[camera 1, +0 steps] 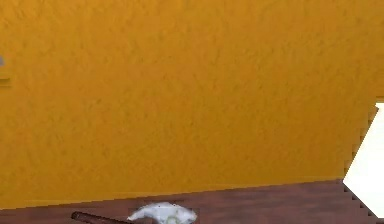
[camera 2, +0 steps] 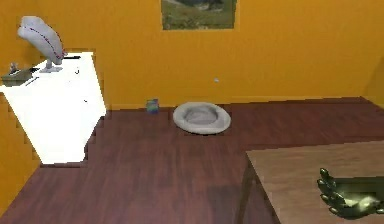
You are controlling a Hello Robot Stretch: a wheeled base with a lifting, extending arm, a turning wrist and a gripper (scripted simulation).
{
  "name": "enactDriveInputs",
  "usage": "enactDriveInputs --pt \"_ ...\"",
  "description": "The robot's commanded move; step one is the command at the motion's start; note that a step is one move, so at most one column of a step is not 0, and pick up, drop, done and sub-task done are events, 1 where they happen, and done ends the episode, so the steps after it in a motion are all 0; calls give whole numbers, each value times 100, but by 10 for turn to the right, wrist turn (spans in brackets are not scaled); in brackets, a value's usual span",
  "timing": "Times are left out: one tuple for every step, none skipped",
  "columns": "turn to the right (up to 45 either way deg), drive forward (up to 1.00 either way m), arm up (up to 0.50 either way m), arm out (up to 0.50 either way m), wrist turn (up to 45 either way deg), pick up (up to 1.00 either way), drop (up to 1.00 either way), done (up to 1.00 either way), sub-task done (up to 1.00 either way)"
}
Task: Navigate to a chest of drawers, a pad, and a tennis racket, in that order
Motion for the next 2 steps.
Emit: enactDriveInputs --pt "0 5 0 0 0 0 0 0 0" --pt "-450 0 0 0 0 0 0 0 0"
